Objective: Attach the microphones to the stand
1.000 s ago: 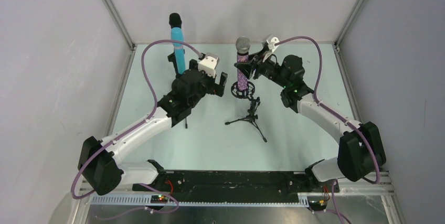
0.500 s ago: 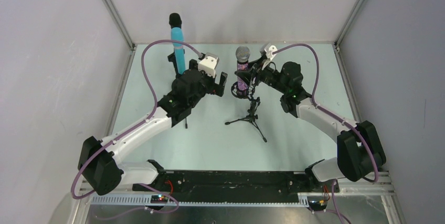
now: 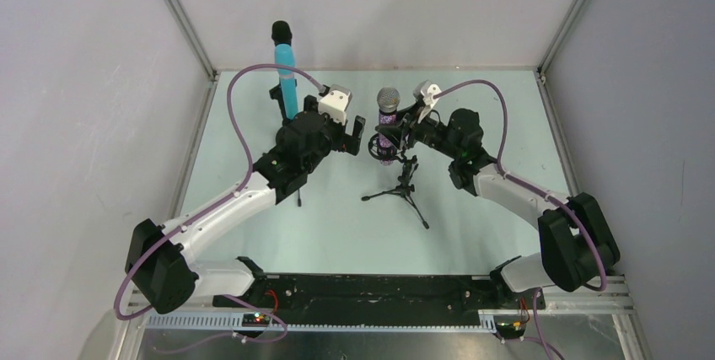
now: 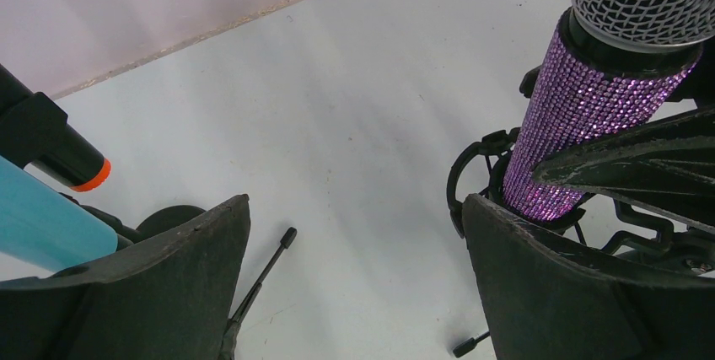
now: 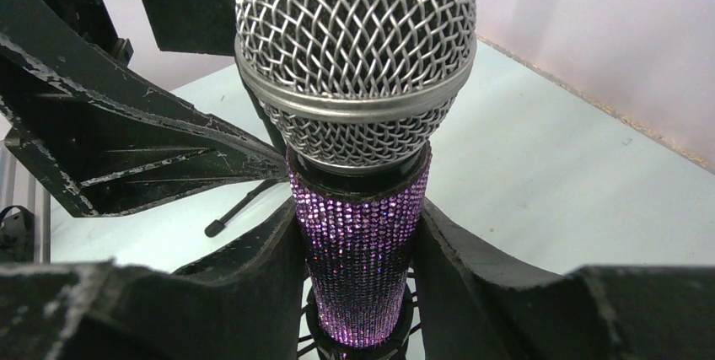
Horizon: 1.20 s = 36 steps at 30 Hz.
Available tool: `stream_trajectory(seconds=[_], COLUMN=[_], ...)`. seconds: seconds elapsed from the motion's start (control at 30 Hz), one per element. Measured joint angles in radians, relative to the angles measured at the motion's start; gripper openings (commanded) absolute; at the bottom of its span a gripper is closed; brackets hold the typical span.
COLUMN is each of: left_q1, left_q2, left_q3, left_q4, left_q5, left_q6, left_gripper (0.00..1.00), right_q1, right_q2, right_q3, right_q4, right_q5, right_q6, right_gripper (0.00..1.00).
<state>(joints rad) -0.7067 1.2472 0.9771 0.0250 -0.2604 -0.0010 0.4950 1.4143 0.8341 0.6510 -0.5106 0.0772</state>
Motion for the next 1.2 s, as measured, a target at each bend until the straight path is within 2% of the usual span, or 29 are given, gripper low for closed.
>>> stream_trajectory(seconds=[0.17,0.27,0.33,0.53,0.6,0.8,1.2], left_q1=[0.0,0.0,0.0,0.0,0.0,0.0,0.0], left_q2=[0.0,0.0,0.0,0.0,0.0,0.0,-0.013], left_q3=[0.0,0.0,0.0,0.0,0.0,0.0,-0.008], left_q4=[0.0,0.0,0.0,0.0,0.0,0.0,0.001], left_q5=[0.0,0.0,0.0,0.0,0.0,0.0,-0.032], left_q6=[0.0,0.0,0.0,0.0,0.0,0.0,0.013], left_gripper=[0.98,0.98,0.98,0.98,0.98,0.98,0.98], right_q1=[0.001,0.001,0.001,0.002,0.002,0.002,-0.035], right_q2=[0.0,0.0,0.0,-0.013,-0.023,-0.05,-0.135], right_q3=[-0.002,-0.002,-0.002,-0.002,-0.002,-0.002,-0.002], right_q4=[0.002,0.0,-0.003,-0.007,-0.007,-0.006,0.012], right_q5=[-0.001,0.0,0.0,-0.001,-0.003,-0.008,-0.046], right_q6=[0.0,0.0,0.0,0.018,0.026,0.051,0.154], right_gripper=[0.38,0.5,0.63,0.87,0.92,0.99,0.99])
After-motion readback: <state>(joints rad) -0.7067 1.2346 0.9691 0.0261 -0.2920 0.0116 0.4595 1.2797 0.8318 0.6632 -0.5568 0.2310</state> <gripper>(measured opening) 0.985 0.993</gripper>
